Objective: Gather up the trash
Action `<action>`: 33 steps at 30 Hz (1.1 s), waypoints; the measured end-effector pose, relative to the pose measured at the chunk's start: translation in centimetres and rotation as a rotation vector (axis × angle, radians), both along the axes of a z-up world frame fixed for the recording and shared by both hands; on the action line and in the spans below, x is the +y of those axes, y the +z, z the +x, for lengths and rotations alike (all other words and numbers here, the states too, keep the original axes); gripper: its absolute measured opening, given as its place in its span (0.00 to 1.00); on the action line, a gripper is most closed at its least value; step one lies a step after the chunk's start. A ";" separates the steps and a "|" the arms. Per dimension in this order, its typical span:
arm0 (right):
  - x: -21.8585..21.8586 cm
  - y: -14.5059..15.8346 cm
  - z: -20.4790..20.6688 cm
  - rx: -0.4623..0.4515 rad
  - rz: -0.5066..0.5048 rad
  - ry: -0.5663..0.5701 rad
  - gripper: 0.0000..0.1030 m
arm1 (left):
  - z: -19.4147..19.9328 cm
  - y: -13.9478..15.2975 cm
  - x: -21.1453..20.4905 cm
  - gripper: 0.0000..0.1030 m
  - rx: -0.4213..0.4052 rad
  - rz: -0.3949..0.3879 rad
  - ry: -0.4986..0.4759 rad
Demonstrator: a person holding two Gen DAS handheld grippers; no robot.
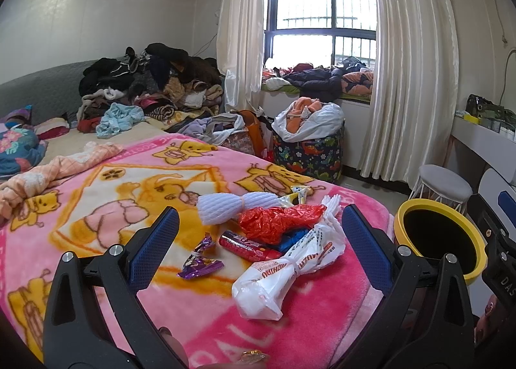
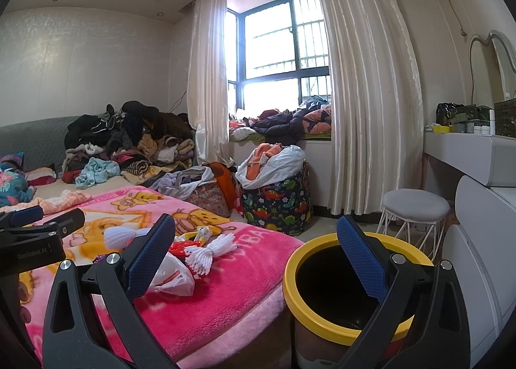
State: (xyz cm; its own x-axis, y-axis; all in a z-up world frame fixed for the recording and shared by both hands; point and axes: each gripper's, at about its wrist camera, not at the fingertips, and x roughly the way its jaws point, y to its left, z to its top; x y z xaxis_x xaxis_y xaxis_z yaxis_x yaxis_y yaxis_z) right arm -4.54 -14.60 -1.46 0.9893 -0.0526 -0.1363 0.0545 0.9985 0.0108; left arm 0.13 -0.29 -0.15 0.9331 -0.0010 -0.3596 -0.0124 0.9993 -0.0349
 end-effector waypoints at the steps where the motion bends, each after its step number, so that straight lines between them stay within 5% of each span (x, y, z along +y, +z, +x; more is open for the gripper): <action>1: 0.0 0.0 0.0 -0.001 -0.001 -0.001 0.94 | 0.0 0.0 0.0 0.90 -0.001 0.001 0.001; 18: 0.0 -0.5 0.5 0.024 -0.023 0.040 0.94 | 0.5 0.3 1.3 0.90 -0.016 -0.028 0.043; 33: 8.5 0.1 3.3 0.111 -0.046 0.209 0.94 | 2.8 0.3 9.5 0.90 -0.010 -0.093 0.082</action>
State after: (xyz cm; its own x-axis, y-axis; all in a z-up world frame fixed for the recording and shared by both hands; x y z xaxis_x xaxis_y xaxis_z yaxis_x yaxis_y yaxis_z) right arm -1.24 -6.13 -1.35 0.9584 0.1430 -0.2470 -0.1549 0.9875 -0.0295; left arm 2.93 9.19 0.17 0.9349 0.0423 -0.3524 -0.0929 0.9875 -0.1277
